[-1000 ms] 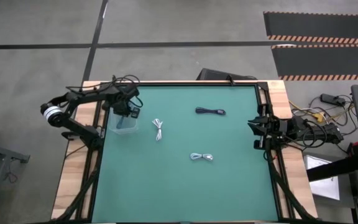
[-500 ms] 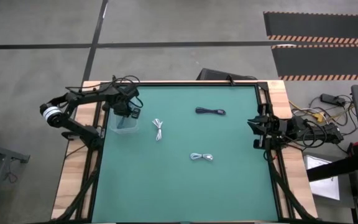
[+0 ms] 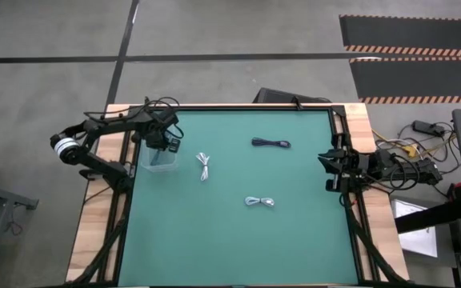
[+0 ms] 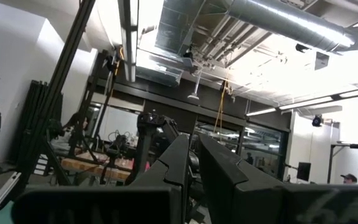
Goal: Pick and place USB-C Cables
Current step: Put the blue charger cable into the transparent bin, then put the white charger cable into the transparent bin
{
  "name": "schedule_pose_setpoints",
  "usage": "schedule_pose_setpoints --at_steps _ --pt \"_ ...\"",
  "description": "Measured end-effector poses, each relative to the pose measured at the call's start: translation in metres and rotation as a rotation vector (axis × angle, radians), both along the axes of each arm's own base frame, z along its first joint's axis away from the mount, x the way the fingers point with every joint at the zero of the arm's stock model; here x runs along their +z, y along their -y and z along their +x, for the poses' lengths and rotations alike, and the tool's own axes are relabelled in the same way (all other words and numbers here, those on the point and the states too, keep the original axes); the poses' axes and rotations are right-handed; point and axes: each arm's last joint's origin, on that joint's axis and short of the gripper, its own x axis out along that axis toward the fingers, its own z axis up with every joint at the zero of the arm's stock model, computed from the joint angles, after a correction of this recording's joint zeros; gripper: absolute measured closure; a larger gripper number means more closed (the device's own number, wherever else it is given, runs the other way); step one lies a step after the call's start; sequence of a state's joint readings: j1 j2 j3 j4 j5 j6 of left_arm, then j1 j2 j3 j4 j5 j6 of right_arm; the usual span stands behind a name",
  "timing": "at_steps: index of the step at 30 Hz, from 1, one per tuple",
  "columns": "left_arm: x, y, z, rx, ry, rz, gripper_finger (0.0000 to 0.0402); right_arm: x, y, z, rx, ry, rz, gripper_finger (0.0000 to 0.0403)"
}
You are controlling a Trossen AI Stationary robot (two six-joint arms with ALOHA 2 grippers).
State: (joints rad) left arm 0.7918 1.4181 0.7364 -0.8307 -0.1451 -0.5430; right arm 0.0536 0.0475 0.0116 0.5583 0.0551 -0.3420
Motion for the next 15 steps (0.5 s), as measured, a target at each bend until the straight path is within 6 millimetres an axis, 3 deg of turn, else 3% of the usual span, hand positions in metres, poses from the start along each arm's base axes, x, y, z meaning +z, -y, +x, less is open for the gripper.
schedule_pose_setpoints --at_steps 15 --pt "-0.0002 0.0021 0.0000 -0.005 0.030 -0.042 0.0310 0.0000 0.0000 0.0000 -0.001 0.000 -0.001 0.0376"
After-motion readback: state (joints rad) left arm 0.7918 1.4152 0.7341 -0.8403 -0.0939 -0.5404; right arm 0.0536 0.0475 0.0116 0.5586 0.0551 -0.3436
